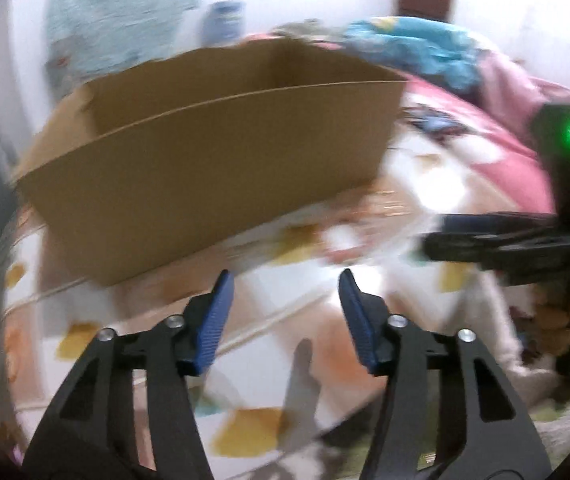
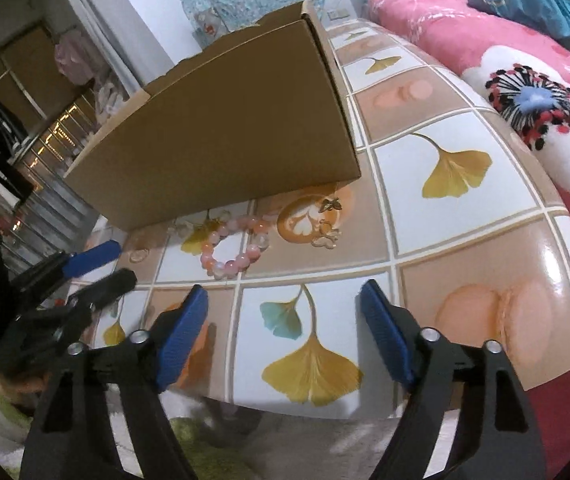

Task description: Organize jewelry

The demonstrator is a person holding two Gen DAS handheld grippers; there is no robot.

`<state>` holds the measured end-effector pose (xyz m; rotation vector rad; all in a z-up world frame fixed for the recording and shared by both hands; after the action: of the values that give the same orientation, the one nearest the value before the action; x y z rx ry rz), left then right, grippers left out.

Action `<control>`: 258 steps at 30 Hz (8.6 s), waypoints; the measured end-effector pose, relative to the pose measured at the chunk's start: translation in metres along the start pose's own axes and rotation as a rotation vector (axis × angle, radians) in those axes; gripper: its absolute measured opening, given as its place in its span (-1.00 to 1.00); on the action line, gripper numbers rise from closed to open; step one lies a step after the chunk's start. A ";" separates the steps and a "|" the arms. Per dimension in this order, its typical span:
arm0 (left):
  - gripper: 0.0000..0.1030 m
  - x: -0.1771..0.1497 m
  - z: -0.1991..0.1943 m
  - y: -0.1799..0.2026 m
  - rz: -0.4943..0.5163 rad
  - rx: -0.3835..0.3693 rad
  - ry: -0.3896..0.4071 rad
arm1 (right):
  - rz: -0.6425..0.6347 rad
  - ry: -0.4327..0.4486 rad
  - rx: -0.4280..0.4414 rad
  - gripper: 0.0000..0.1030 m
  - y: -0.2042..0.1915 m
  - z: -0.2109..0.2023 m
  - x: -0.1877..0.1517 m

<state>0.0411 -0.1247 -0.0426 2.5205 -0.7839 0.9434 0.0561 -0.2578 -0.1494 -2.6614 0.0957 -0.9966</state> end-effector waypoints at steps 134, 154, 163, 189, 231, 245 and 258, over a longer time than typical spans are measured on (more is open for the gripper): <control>0.87 -0.012 0.064 -0.010 -0.066 0.132 -0.391 | 0.138 -0.059 -0.127 0.88 0.002 0.005 0.002; 0.81 -0.001 0.055 -0.017 -0.100 0.084 -0.301 | -0.010 -0.117 -0.143 0.88 -0.008 0.013 0.010; -0.09 0.027 0.038 -0.042 -0.126 0.060 -0.166 | -0.052 -0.075 -0.006 0.39 -0.033 0.021 0.036; -0.74 0.020 0.057 -0.058 0.016 0.066 -0.243 | -0.102 -0.126 0.048 0.12 -0.063 0.045 0.044; -0.74 0.012 0.027 -0.084 -0.120 0.008 -0.176 | -0.349 -0.199 -0.034 -0.91 -0.072 0.077 0.052; -0.74 0.009 0.020 -0.078 -0.109 0.012 -0.168 | -0.360 -0.187 -0.047 -0.79 -0.074 0.061 0.048; -0.74 0.008 0.023 -0.078 -0.117 0.010 -0.177 | -0.446 -0.191 -0.085 -0.66 -0.076 0.076 0.050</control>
<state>0.1048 -0.0772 -0.0629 2.6531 -0.6741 0.6959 0.1401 -0.1741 -0.1495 -2.9077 -0.5286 -0.8631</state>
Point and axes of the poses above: each gripper's, at about its wrist camera, not at the fingertips, and z roughly the way its jaws point, y to its right, x to its top, the point moved 7 cm from there along z, roughly the way its jaws point, and after that the axes turned 5 degrees about -z, right-handed, at the moved point
